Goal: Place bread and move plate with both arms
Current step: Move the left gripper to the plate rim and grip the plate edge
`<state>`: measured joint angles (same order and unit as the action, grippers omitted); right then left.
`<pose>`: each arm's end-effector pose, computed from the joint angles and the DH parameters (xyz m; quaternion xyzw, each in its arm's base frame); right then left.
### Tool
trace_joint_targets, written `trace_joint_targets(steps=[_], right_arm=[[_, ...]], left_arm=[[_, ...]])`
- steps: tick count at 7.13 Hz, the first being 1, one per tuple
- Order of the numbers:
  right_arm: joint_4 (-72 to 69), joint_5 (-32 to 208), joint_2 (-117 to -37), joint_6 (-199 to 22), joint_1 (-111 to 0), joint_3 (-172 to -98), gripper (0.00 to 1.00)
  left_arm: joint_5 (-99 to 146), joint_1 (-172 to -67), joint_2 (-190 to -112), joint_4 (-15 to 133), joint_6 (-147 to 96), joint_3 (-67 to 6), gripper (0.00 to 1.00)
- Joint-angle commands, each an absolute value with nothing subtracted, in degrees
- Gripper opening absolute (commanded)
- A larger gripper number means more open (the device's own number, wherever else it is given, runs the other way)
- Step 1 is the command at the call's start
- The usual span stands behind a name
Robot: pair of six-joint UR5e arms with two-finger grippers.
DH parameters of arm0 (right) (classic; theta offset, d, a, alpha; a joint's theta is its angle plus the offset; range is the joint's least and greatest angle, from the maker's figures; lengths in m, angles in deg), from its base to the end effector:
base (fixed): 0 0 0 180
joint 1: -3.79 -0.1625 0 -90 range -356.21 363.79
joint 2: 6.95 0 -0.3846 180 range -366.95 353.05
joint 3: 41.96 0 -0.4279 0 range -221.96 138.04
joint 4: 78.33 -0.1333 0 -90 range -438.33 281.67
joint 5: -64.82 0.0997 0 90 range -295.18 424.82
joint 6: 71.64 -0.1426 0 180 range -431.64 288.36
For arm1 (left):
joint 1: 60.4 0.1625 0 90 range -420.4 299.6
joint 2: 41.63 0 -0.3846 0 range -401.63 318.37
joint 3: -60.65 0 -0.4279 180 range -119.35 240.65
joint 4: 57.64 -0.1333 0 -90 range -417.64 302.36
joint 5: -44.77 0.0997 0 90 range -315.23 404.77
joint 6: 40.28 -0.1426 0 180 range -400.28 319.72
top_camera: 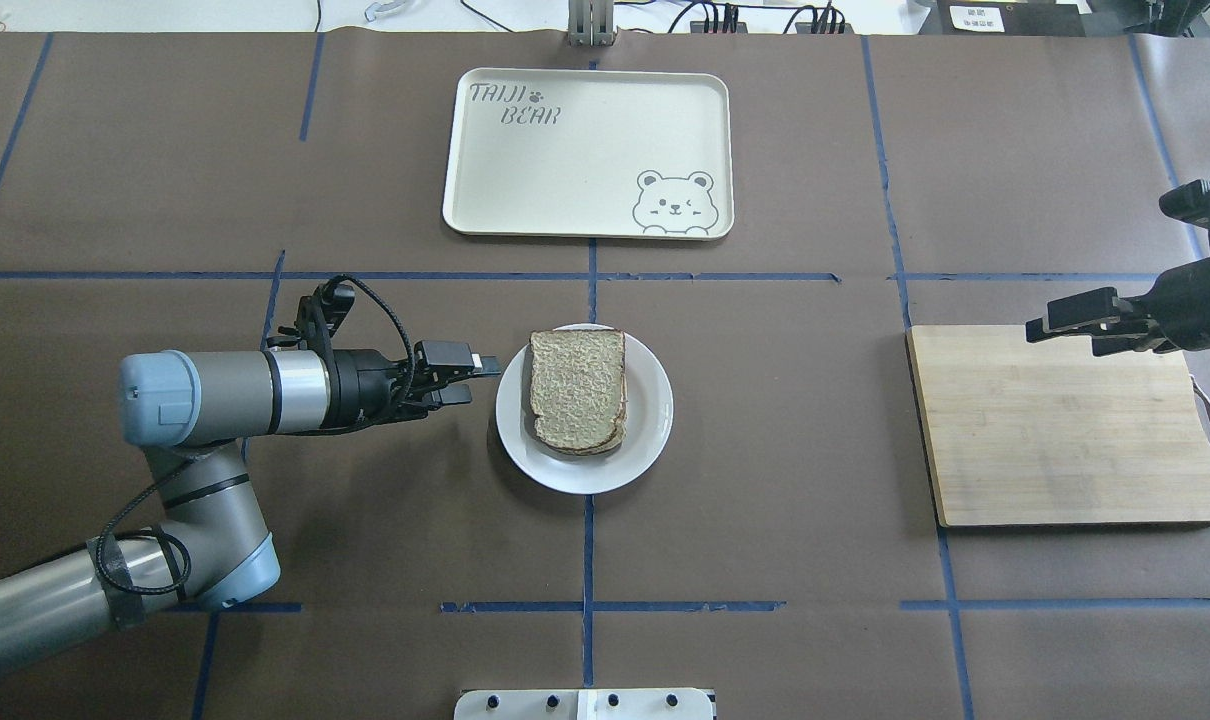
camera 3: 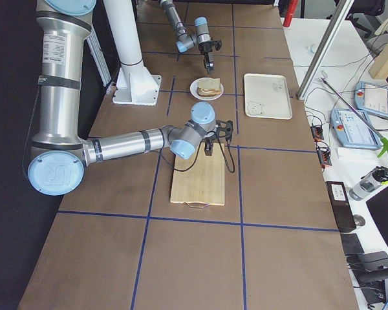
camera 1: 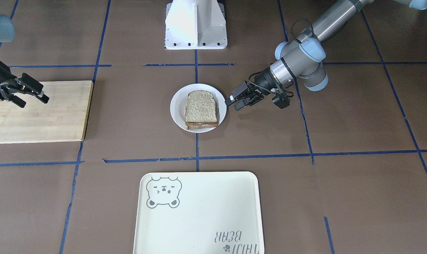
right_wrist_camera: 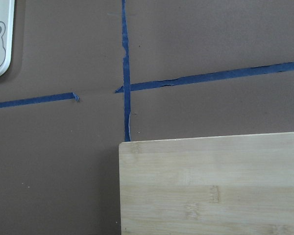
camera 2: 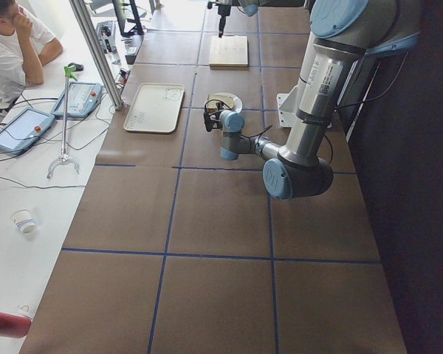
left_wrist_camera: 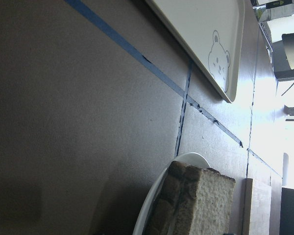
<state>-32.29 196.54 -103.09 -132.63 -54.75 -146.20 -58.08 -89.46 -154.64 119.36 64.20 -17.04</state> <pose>-0.2427 -0.4702 0.4714 0.0527 -0.5175 0.0629 0.8518 0.5584 -0.4265 0.3196 0.0219 0.7516 -0.1643 0.6385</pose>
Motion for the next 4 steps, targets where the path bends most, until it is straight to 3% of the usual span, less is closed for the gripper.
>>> trace_joint_targets(steps=[1, 4], right_arm=[[-32.45, 197.44, -103.63, -132.63, -55.28, -146.63, 1.0], [-32.45, 199.37, -103.63, -132.55, -57.03, -146.64, 1.0]], left_arm=[[-57.89, -88.79, -156.05, 119.45, 64.22, -15.21, 0.64], [-56.39, -87.29, -156.32, 123.94, 64.22, -12.47, 0.59]])
